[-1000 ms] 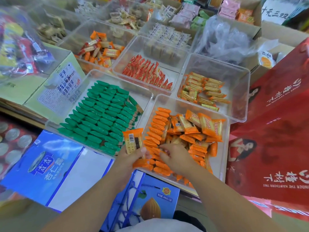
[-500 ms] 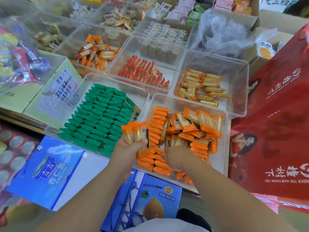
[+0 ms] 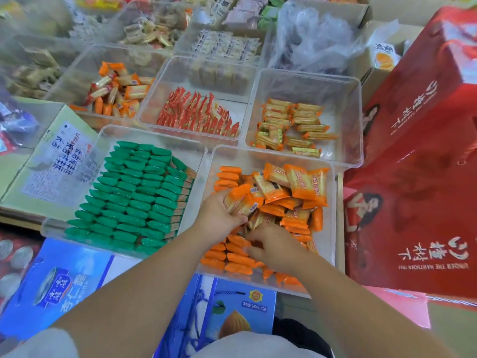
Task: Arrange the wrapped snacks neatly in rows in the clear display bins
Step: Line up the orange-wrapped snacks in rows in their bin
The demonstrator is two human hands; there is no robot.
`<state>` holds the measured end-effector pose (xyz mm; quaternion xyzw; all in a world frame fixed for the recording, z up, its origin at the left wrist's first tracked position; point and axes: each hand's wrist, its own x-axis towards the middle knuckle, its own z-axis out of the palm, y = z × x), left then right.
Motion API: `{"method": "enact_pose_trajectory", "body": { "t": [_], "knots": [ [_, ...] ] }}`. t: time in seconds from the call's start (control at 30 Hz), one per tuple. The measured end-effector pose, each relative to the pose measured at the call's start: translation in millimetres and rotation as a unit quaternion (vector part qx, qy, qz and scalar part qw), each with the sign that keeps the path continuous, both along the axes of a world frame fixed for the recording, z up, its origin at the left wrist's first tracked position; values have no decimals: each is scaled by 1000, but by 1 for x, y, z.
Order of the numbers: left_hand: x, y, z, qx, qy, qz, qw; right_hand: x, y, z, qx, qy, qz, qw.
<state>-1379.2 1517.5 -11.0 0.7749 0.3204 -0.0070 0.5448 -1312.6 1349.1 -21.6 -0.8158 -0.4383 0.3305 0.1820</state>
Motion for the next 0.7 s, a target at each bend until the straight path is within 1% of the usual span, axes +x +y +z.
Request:
{"method": "enact_pose_trajectory", "body": {
  "t": [0.07,0.13,0.17,0.2,0.23,0.27,0.33,0.4,0.47,0.5,0.57,0.63,0.7],
  "knots": [
    [-1,-1,-6,0,5,-16,1000,2,-7,0,64,-1,-102,993],
    [-3,-4,-9,-13,2,-35,999,3,-11,2,141,-24,-242,960],
    [-5,-5,-10,-16,1,-45,999,2,-13,3,171,-20,-293,940],
    [-6,-6,-10,-20,0,-53,998,2,-13,5,181,-6,-309,934],
    [-8,-6,-9,-30,-1,-60,998,3,-13,7,175,7,-288,942],
    [-9,-6,-8,-44,-4,-69,997,3,-12,7,158,11,-245,957],
    [-13,-6,-3,-57,-10,-87,995,5,-9,8,136,-4,-172,976],
    [-19,-6,3,-27,-27,-74,997,9,-5,10,124,-33,-153,980],
    [-28,-6,10,9,-59,3,998,11,-1,10,93,-56,-133,985],
    [-34,-6,13,7,-72,50,996,11,2,11,68,-68,-117,989],
    [-48,-3,19,-49,-86,125,987,9,9,10,18,-97,-84,992],
    [-62,-2,21,-119,-91,163,975,8,18,10,-10,-120,-68,990],
    [-75,-2,20,-155,-91,193,965,5,28,10,-32,-130,-63,989]
  ]
}}
